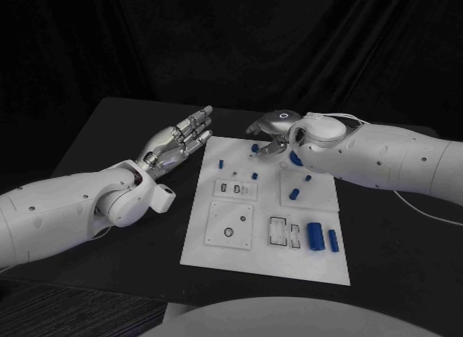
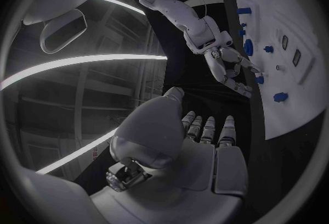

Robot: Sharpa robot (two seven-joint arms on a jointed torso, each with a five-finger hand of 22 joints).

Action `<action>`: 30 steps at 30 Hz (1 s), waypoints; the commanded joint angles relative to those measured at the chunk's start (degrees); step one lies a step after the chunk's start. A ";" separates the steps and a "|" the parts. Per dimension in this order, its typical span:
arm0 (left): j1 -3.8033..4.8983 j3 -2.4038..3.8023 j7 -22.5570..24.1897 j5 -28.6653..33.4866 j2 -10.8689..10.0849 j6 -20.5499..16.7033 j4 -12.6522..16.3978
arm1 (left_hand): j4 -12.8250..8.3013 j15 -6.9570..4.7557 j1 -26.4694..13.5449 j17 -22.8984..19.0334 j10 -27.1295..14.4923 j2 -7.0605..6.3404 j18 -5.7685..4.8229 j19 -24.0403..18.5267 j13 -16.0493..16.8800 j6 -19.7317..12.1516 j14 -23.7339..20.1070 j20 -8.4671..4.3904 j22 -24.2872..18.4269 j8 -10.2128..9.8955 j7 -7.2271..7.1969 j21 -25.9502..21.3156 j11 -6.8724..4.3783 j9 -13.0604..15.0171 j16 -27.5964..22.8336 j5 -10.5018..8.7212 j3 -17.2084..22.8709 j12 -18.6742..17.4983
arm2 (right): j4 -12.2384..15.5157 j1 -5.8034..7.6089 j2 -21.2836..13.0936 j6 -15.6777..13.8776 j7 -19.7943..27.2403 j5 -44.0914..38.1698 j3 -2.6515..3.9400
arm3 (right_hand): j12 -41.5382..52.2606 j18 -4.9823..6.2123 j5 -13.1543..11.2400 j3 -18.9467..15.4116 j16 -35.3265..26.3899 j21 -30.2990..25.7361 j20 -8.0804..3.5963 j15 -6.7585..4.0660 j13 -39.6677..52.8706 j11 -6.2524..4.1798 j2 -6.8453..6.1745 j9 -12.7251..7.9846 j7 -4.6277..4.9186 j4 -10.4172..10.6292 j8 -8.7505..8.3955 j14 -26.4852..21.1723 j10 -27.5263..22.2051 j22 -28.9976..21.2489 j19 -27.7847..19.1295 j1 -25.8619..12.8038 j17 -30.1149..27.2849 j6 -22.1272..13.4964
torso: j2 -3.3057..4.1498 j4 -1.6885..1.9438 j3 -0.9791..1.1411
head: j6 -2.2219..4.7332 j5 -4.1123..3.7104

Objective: Assemble the parts on the task board

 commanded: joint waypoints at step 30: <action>0.48 0.09 4.92 -0.07 -5.95 -2.48 3.51 | 0.50 0.01 0.47 -0.05 0.01 -0.74 0.97 0.15 -0.07 2.86 -0.02 -0.83 -0.08 0.97 1.00 -0.19 0.35 0.38 -0.21 0.71 0.02 -0.38 | 27.90 1.10 -29.97 -13.27 0.01 7.56 0.00 | 9.28 -0.28 6.23 -1.42 2.04 -0.29 0.89 1.02 2.81 -0.64 5.03 1.27 3.32 -0.25 1.41 0.20 22.59 3.21 0.77 3.17 0.16 16.53 | 4.71 -4.16 0.33 | -0.97 -0.18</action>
